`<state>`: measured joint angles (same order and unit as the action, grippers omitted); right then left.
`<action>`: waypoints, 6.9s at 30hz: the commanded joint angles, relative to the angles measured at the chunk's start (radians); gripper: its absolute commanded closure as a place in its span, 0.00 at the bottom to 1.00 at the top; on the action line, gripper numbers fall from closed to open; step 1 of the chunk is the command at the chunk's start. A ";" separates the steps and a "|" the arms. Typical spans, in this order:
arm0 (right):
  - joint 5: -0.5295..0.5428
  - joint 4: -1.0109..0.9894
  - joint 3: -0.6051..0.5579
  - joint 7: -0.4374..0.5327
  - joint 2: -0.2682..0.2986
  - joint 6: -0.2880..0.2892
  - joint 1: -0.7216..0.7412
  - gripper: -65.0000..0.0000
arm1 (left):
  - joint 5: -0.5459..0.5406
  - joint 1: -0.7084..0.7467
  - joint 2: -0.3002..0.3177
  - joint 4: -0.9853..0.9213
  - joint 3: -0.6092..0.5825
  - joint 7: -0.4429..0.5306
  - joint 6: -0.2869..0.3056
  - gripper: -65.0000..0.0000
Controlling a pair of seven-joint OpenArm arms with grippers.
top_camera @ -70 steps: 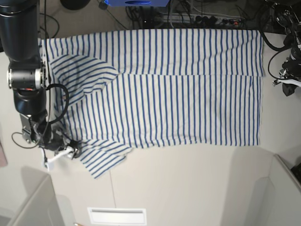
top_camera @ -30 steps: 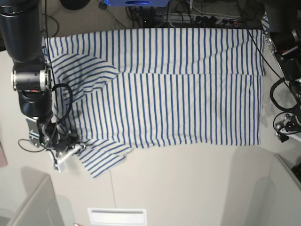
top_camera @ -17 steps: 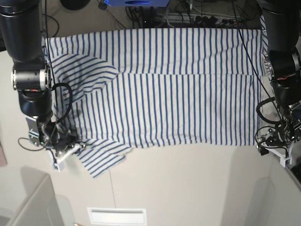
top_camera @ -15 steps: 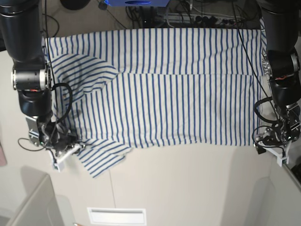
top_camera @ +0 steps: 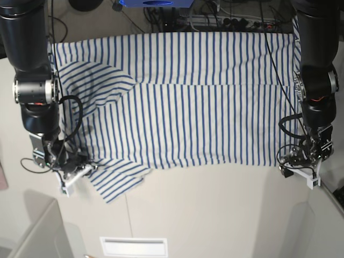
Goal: Fold the T-shirt properly
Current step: 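Reach the left gripper to the hem corner and grasp it, then lift the hem with both grippers and fold it toward the collar, then lower the folded hem onto the collar edge and release both grippers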
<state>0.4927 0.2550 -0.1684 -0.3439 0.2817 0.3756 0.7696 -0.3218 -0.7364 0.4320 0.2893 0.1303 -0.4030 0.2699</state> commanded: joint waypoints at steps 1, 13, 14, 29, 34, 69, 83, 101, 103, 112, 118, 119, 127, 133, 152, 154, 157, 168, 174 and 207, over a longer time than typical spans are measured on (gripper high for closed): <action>-0.015 0.004 -0.003 -0.025 0.009 -0.010 0.023 1.00 | -0.001 0.004 0.001 -0.002 0.001 -0.043 0.002 0.24; -0.015 0.004 0.002 -0.019 0.008 -0.010 0.017 1.00 | -0.001 0.042 -0.026 0.031 -0.001 -0.044 0.004 1.00; -0.015 0.004 0.003 -0.017 0.008 -0.010 0.017 1.00 | -0.001 0.056 -0.026 0.046 -0.001 -0.046 0.010 1.00; -0.013 0.238 0.005 -0.017 0.012 -0.011 -0.048 1.00 | -0.012 0.111 -0.015 0.383 0.012 -0.258 0.079 1.00; -0.013 0.301 0.005 -0.016 0.017 -0.011 -0.068 1.00 | -0.013 0.154 -0.015 0.511 0.013 -0.293 0.078 1.00; -0.015 0.740 0.178 -0.123 0.078 -0.091 -0.296 1.00 | -0.013 0.533 -0.028 1.298 0.323 -0.653 0.081 1.00; -0.010 0.863 0.181 -0.148 0.078 -0.088 -0.376 1.00 | -0.112 0.708 -0.046 1.504 0.473 -0.729 0.136 1.00; -0.010 1.137 0.395 -0.360 0.069 -0.086 -0.559 1.00 | -0.112 0.889 -0.042 1.665 0.473 -0.732 0.136 1.00; -0.010 1.179 0.421 -0.386 0.067 -0.086 -0.588 1.00 | -0.112 0.911 -0.042 1.665 0.473 -0.730 0.136 1.00; -0.009 1.297 0.430 -0.426 0.057 -0.086 -0.688 1.00 | -0.112 0.957 -0.040 1.675 0.475 -0.730 0.137 1.00; -0.006 1.348 0.439 -0.499 0.047 -0.086 -0.711 1.00 | -0.112 0.967 -0.038 1.675 0.538 -0.732 0.159 1.00; 0.007 1.361 0.462 -0.513 0.034 -0.086 -0.717 1.00 | -0.112 0.978 -0.038 1.675 0.539 -0.732 0.173 1.00; 0.139 1.457 0.571 -0.634 0.020 -0.086 -0.750 1.00 | -0.110 1.038 -0.038 1.677 0.538 -0.732 0.213 1.00; 0.140 1.524 0.571 -0.639 0.018 -0.086 -0.789 1.00 | -0.110 1.055 -0.038 1.678 0.535 -0.732 0.214 1.00; 0.140 1.639 0.729 -0.780 -0.039 -0.086 -0.932 1.00 | -0.110 1.204 -0.040 1.700 0.538 -0.732 0.214 1.00; 0.140 1.641 0.732 -0.780 -0.039 -0.086 -0.947 1.00 | -0.110 1.204 -0.040 1.703 0.538 -0.732 0.214 1.00; 0.142 1.664 0.732 -0.782 -0.037 -0.086 -0.970 1.00 | -0.110 1.219 -0.040 1.706 0.538 -0.732 0.214 1.00; 0.136 1.719 0.734 -0.812 -0.069 -0.086 -1.047 1.00 | -0.107 1.245 -0.038 1.705 0.530 -0.732 0.214 1.00; 0.134 1.713 0.734 -0.814 -0.088 -0.086 -1.073 1.00 | -0.104 1.245 -0.038 1.701 0.530 -0.732 0.214 1.00; 0.133 1.720 0.734 -0.775 -0.086 -0.089 -1.146 0.61 | -0.110 1.211 -0.038 1.701 0.538 -0.732 0.214 0.26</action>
<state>0.6189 1.9560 0.5575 -1.1313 0.1837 0.2871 -0.3801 -0.4282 0.4744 0.3767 1.9755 0.6594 -1.1419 0.4831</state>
